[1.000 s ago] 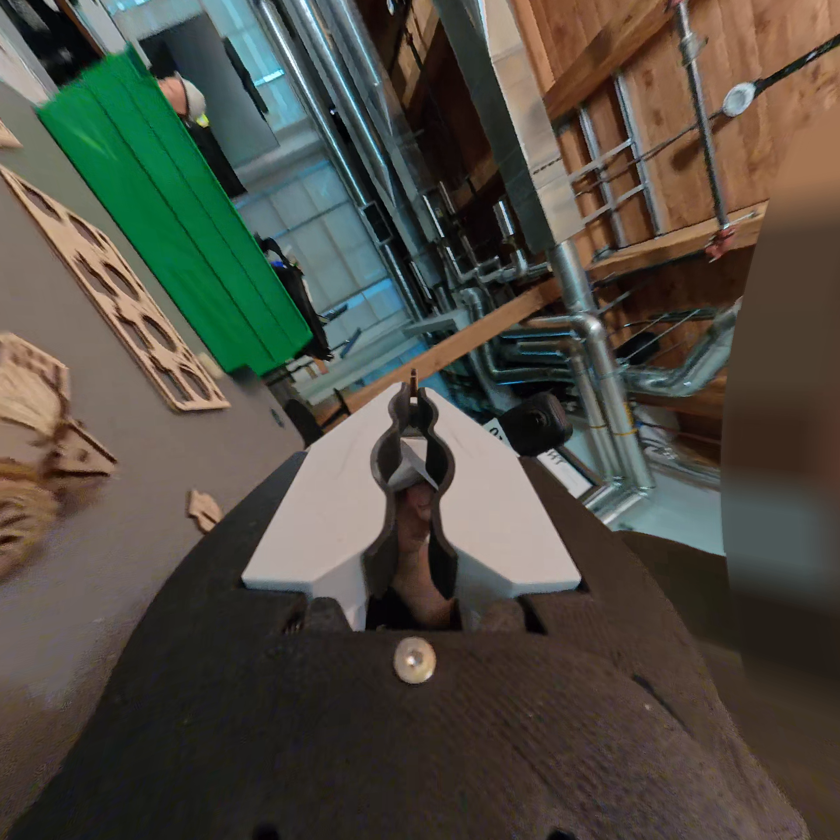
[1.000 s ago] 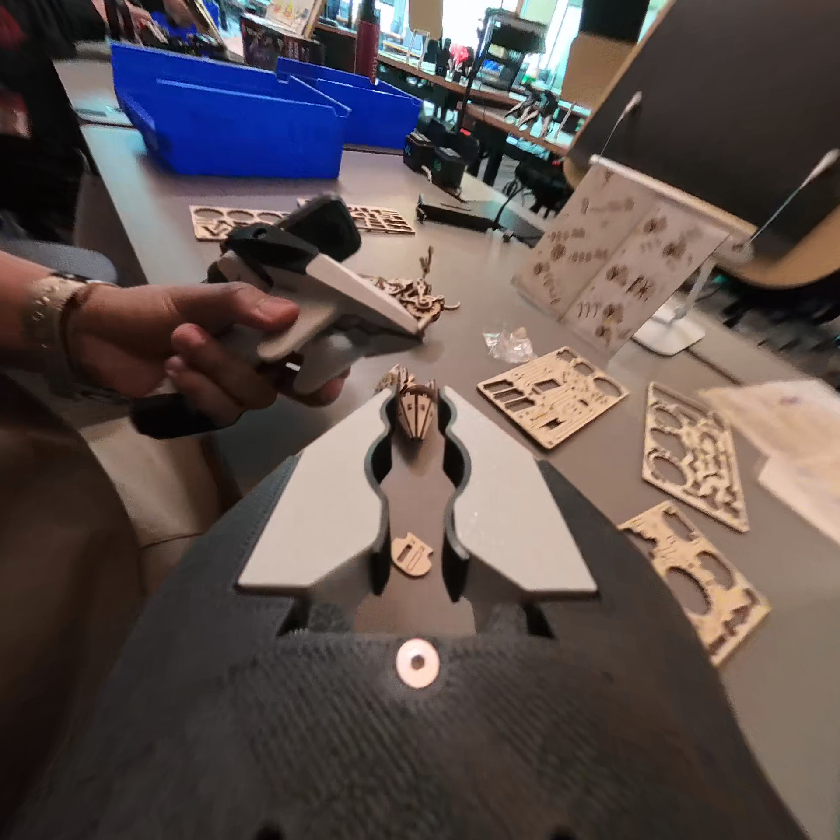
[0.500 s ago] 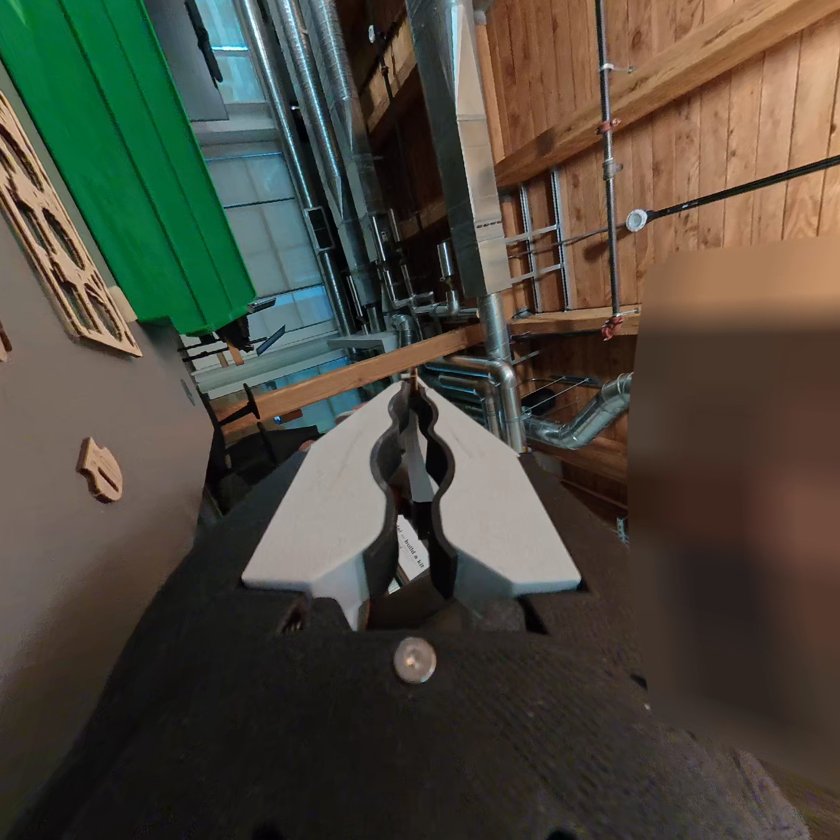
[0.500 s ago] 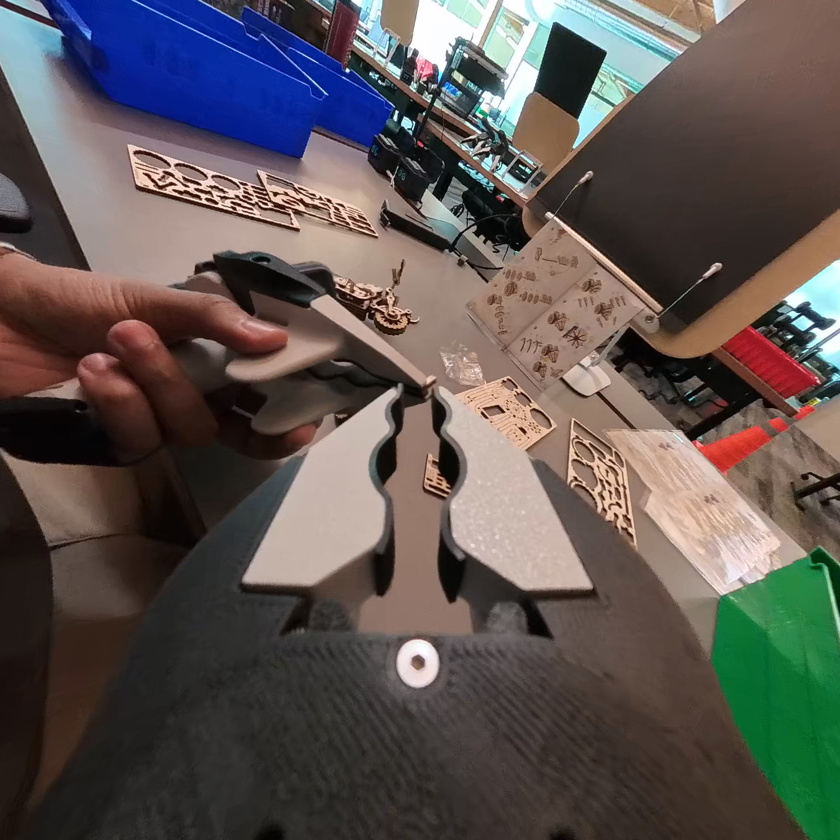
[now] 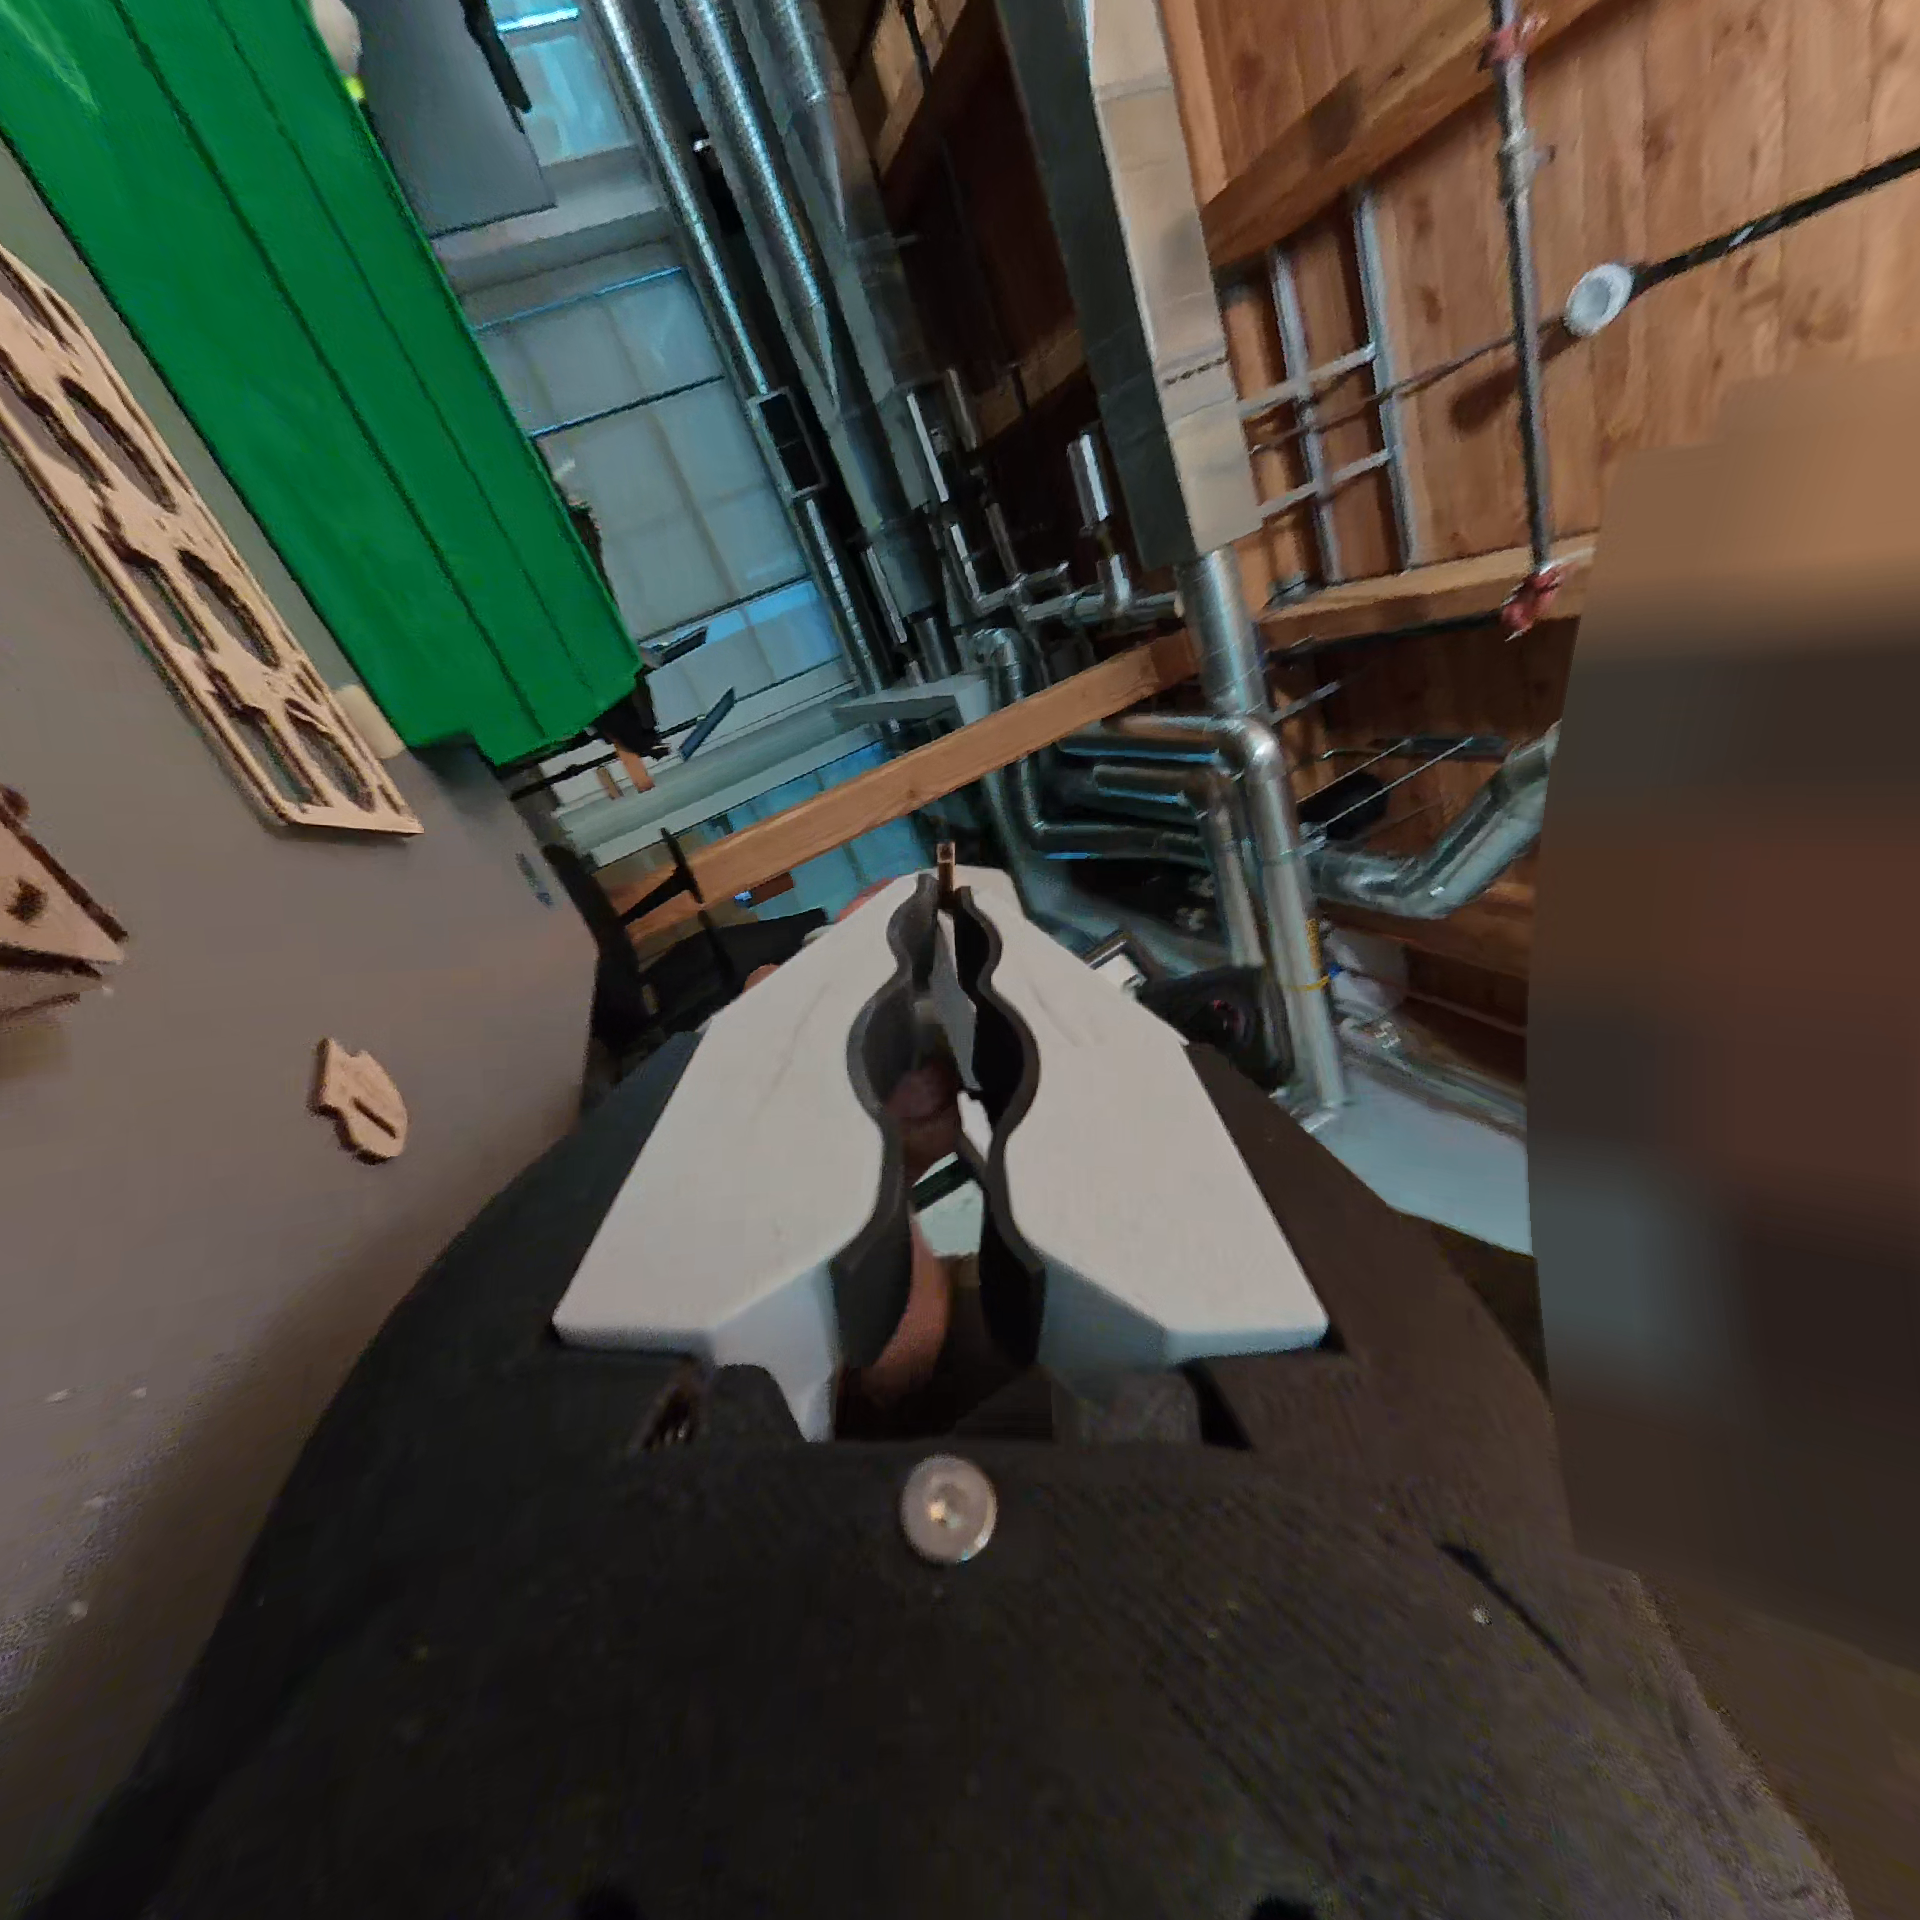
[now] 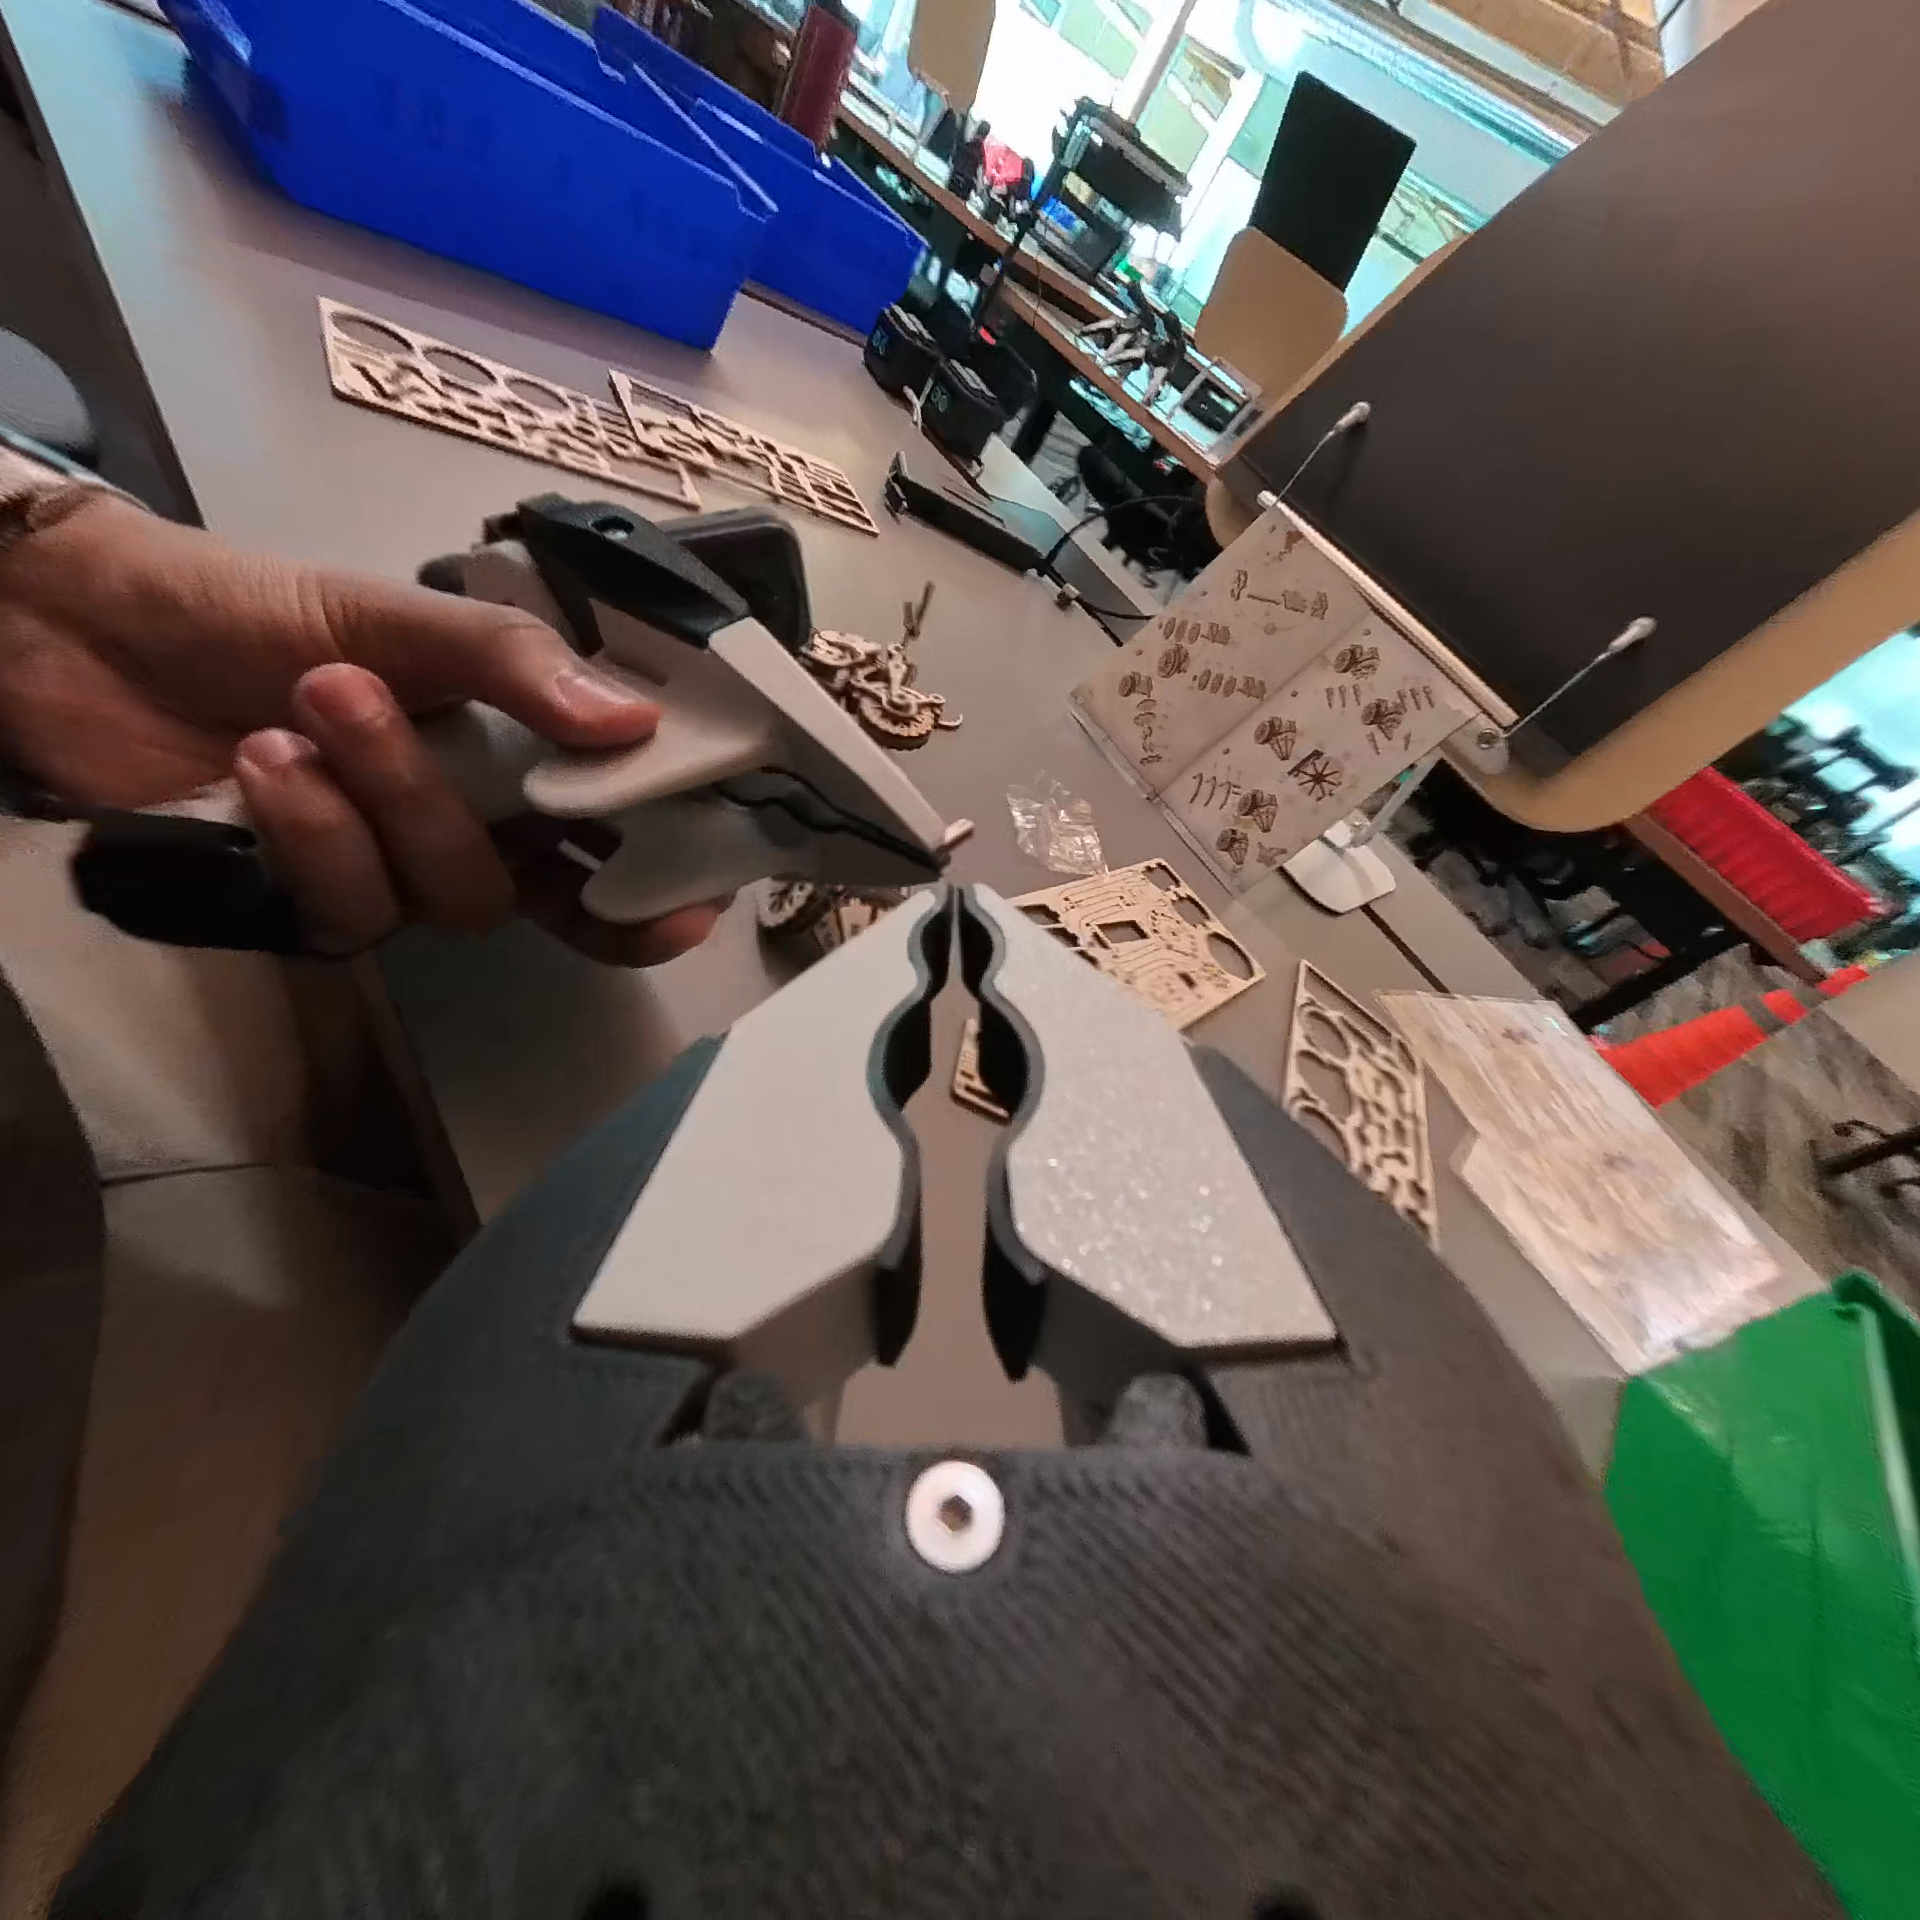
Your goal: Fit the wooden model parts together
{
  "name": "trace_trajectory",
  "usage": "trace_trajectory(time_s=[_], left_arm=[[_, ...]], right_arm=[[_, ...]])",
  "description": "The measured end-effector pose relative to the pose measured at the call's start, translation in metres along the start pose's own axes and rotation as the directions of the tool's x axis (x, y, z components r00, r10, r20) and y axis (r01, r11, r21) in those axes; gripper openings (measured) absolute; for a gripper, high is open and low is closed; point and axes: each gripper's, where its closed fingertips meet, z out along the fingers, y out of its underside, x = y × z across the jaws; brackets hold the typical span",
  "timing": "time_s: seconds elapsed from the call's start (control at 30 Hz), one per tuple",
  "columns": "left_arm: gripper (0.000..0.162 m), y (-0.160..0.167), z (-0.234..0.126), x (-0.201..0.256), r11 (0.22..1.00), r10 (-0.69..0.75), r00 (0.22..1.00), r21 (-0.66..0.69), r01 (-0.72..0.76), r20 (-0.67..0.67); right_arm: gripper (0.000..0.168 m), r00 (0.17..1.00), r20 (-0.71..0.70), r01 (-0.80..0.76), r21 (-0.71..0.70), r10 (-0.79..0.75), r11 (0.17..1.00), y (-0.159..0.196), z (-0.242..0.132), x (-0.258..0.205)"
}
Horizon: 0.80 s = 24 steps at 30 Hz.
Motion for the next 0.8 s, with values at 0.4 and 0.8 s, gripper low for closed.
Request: trace_trajectory(time_s=[0.4,0.8], left_arm=[[0.0,0.013,-0.008,-0.039,0.666,0.741,0.595,-0.457,-0.59,0.311],[0.004,0.015,-0.007,-0.039,0.589,0.806,0.512,-0.485,-0.647,0.296]], right_arm=[[0.015,0.718,0.261,-0.638,-0.122,0.645,0.76,0.022,0.005,-0.003],[0.001,0.637,0.269,-0.702,-0.186,0.723,0.687,0.029,0.009,-0.01]])
